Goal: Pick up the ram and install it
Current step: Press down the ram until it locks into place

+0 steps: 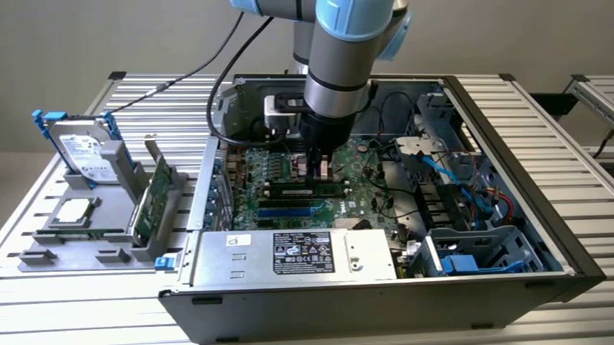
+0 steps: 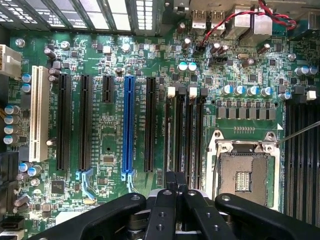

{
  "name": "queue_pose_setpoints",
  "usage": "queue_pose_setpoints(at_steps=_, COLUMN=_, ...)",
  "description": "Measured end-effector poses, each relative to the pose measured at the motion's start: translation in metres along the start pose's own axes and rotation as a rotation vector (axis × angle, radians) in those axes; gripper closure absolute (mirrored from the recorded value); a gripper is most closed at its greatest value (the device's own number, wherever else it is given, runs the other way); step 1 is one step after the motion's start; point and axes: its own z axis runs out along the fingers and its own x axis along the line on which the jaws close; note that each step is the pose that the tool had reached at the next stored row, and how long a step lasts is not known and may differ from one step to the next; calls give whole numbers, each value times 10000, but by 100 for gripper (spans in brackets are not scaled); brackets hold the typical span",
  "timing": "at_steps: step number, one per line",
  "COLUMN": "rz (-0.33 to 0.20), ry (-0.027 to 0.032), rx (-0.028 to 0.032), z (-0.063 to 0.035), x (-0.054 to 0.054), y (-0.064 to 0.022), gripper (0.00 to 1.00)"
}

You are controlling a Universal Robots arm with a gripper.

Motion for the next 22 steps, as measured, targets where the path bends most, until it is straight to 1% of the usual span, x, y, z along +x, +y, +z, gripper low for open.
queue_pose_setpoints(at_steps=6, rz=-9, ry=3, rx=0, z=7, x=-1, y=33, gripper=89)
queue_pose_setpoints(at_steps=9, rz=-20, ry=25, rx=-1, z=11, x=-2, y=43, gripper=89)
queue_pose_setpoints(at_steps=12, rz=-32, ry=77, rx=-2, z=13, x=-1, y=54, gripper=89)
queue_pose_setpoints(at_steps=14, rz=-35, ry=83, rx=-2, z=11, x=-1, y=55, gripper=89)
queue_pose_setpoints(at_steps=15, rz=-36, ry=73, rx=2, z=1, x=-3, y=55, gripper=89)
queue_pose_setpoints(at_steps=16, rz=-36, ry=59, rx=6, z=-18, x=-6, y=57, gripper=89)
queue_pose_setpoints(at_steps=17, rz=-36, ry=62, rx=3, z=-48, x=-8, y=60, gripper=89)
queue_pose_setpoints(at_steps=18, rz=-33, ry=79, rx=-7, z=-93, x=-9, y=65, gripper=89)
queue_pose_setpoints(at_steps=22, rz=-34, ry=80, rx=-19, z=-228, x=-16, y=75, gripper=89)
